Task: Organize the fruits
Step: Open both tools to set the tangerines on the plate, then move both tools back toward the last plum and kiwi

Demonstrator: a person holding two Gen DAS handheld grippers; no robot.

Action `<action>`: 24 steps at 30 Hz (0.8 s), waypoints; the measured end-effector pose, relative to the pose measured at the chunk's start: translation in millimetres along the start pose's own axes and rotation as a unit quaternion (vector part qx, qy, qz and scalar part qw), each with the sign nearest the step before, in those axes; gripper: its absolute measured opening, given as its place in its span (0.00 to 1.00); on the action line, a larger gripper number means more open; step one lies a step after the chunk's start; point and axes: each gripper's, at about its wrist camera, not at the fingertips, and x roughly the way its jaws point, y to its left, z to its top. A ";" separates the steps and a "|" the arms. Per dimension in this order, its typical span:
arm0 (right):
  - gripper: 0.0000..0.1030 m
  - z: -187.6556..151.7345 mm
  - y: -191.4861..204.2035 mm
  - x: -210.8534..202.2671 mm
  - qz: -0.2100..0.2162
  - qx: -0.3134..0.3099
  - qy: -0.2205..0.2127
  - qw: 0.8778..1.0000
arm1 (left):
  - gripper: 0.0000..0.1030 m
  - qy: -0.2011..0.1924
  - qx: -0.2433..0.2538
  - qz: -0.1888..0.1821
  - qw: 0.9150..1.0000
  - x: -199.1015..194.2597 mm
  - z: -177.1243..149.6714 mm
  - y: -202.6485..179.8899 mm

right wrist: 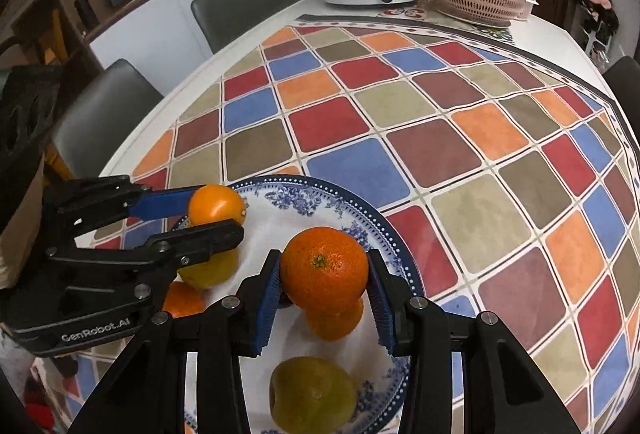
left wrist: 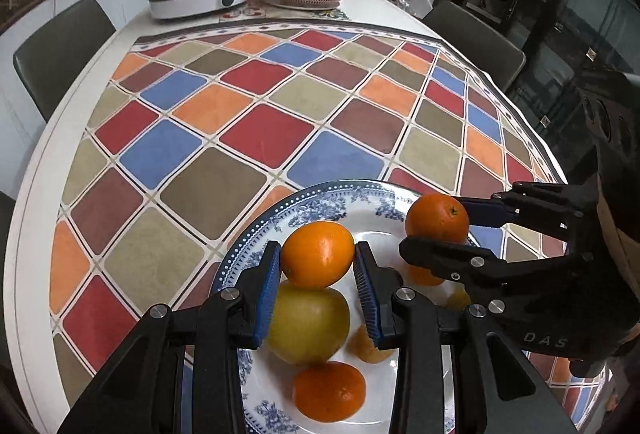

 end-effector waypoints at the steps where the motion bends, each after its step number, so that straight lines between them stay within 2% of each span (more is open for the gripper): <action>1: 0.41 0.6 0.4 1.5 -0.002 -0.001 0.001 1.000 | 0.35 0.002 0.000 0.000 1.000 1.2 0.7 0.8; 7: 0.41 2.1 -0.3 9.9 0.001 -0.003 0.011 1.000 | 0.36 0.007 -0.002 -0.004 1.000 4.6 0.5 4.5; 14: 0.42 0.6 -0.1 8.7 0.002 -0.004 0.010 1.000 | 0.43 0.006 0.000 -0.004 1.000 -0.4 -1.0 2.7; 17: 0.48 -1.1 -0.1 5.0 0.002 -0.002 0.005 1.000 | 0.43 -0.001 -0.002 0.005 1.000 -9.5 -4.4 2.0; 24: 0.49 -6.1 6.1 -14.2 -0.002 -0.001 -0.015 1.000 | 0.44 -0.031 -0.002 0.038 0.999 -40.1 -13.6 -5.7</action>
